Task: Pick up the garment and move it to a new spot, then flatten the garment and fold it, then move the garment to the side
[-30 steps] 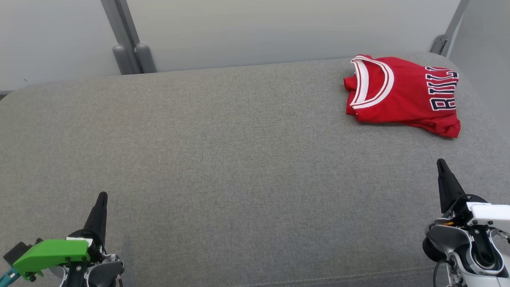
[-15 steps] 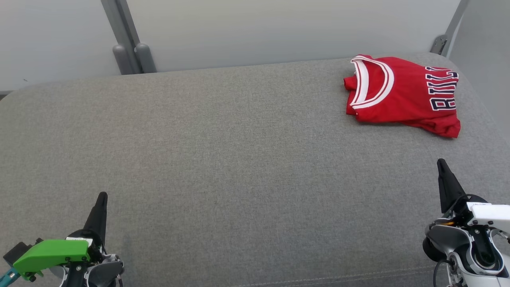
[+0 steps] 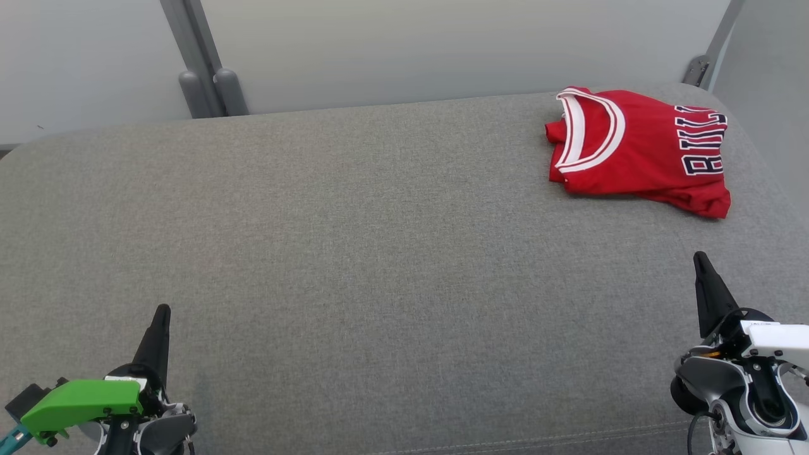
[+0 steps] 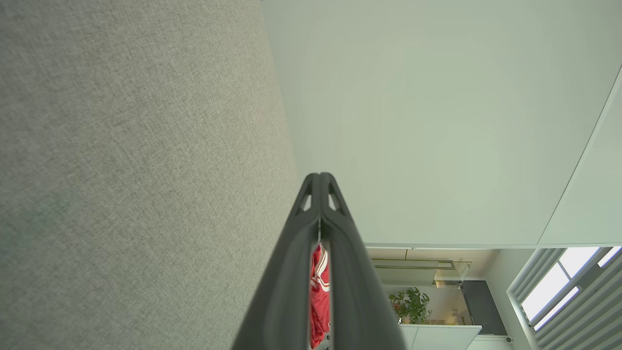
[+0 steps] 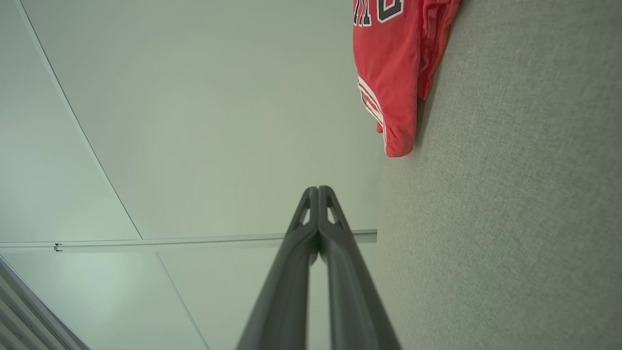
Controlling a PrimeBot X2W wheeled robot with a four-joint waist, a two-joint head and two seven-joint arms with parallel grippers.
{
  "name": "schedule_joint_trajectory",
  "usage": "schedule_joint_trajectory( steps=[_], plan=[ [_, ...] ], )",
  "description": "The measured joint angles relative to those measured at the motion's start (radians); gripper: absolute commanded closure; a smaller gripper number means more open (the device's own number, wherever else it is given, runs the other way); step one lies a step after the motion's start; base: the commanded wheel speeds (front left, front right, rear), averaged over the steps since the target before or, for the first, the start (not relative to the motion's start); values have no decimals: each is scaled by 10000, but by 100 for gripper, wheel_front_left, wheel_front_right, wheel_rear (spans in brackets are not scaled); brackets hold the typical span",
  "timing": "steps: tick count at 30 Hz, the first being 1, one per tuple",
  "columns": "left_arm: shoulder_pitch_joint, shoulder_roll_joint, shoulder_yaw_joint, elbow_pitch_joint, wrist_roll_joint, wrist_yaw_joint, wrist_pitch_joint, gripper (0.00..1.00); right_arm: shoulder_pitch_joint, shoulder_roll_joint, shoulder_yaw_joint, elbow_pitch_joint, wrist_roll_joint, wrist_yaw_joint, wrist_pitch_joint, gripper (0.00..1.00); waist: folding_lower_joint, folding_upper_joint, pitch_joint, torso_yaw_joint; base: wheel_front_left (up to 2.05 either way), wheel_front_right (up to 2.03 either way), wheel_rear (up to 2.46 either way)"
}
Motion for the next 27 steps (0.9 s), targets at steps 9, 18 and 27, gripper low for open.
schedule_joint_trajectory(
  steps=[9,18,27],
  plan=[
    [0,-2,2,0,0,0,0,100,0,4,-6,-2,0,0,0,100,0,0,0,0,0,0,0],
    [0,-2,4,0,0,0,0,100,0,8,-10,-4,0,0,0,100,0,0,0,0,0,0,0],
    [0,-2,4,0,0,0,0,100,0,10,-15,-4,0,0,0,100,0,0,0,0,0,0,0]
  ],
)
